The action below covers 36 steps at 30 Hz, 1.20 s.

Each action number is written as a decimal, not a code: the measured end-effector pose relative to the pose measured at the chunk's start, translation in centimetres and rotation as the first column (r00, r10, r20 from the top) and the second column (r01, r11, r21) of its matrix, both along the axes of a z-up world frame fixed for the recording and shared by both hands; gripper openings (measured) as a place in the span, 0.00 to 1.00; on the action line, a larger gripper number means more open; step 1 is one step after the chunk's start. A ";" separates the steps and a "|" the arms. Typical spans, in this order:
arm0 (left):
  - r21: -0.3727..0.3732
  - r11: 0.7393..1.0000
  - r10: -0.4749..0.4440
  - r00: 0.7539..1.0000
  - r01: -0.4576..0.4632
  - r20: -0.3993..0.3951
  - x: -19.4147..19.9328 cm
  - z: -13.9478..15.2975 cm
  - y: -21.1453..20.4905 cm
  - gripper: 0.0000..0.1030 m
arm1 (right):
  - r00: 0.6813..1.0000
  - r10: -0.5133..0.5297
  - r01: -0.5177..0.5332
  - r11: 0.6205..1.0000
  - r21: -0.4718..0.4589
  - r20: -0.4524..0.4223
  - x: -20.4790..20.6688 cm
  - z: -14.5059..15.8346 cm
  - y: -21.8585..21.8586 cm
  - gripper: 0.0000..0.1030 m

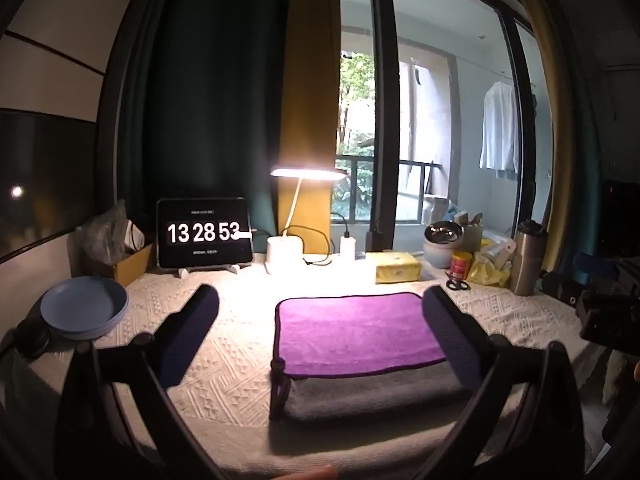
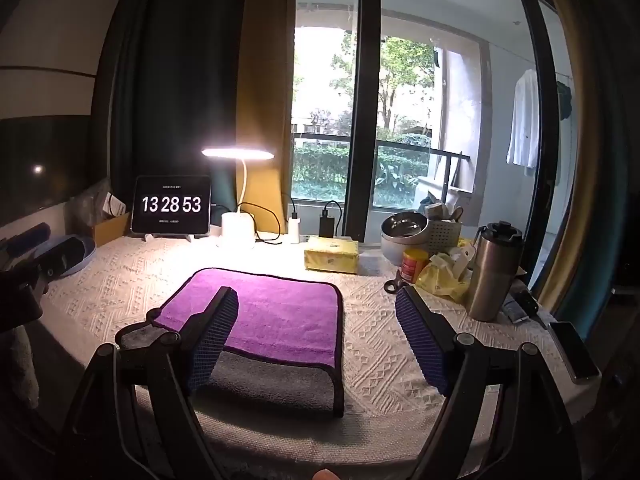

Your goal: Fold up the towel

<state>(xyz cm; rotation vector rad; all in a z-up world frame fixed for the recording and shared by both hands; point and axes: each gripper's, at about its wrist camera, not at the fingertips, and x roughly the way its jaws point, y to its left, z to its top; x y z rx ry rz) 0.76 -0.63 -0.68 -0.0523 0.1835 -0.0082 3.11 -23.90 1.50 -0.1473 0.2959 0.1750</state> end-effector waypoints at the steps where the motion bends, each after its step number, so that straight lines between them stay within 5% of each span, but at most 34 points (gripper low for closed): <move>1: 0.000 1.000 0.002 1.000 -0.002 0.000 0.1 0.0 0.0 0.99 | 1.000 0.002 -0.002 1.000 0.003 -0.001 0.0 -0.1 -0.2 0.81; 36: -0.005 1.000 0.008 1.000 -0.008 -0.020 0.2 -0.1 0.1 0.99 | 0.999 0.023 -0.023 1.000 0.006 -0.033 0.6 -0.6 0.4 0.81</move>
